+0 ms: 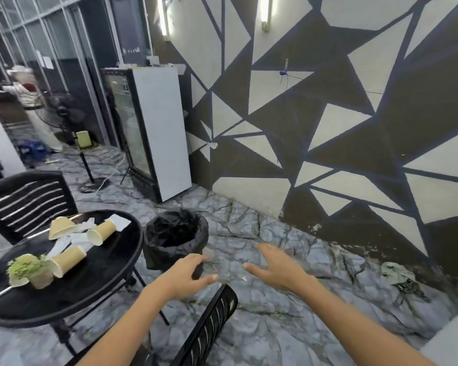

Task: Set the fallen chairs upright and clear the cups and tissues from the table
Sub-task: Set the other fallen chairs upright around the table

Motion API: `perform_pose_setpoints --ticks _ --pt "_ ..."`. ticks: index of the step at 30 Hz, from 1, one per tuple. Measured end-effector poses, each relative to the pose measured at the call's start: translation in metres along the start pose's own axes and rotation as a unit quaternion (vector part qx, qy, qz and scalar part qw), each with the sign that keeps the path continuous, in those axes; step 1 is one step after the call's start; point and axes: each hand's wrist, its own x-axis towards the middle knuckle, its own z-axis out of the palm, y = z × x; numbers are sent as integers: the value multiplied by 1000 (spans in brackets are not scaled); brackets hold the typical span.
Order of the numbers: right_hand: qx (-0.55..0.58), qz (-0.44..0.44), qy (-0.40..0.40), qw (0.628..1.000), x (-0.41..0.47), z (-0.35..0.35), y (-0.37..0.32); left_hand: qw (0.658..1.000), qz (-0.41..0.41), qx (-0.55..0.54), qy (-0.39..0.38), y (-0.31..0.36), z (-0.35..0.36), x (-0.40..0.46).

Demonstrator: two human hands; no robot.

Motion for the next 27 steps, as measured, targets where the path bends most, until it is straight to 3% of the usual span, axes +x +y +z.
perform_pose_setpoints --ticks 17,27 --pt "18 -83 -78 993 153 65 -59 996 -78 -48 2 -146 -19 57" --pt "28 -139 -187 972 218 170 -38 977 -182 -101 -50 -221 72 71"
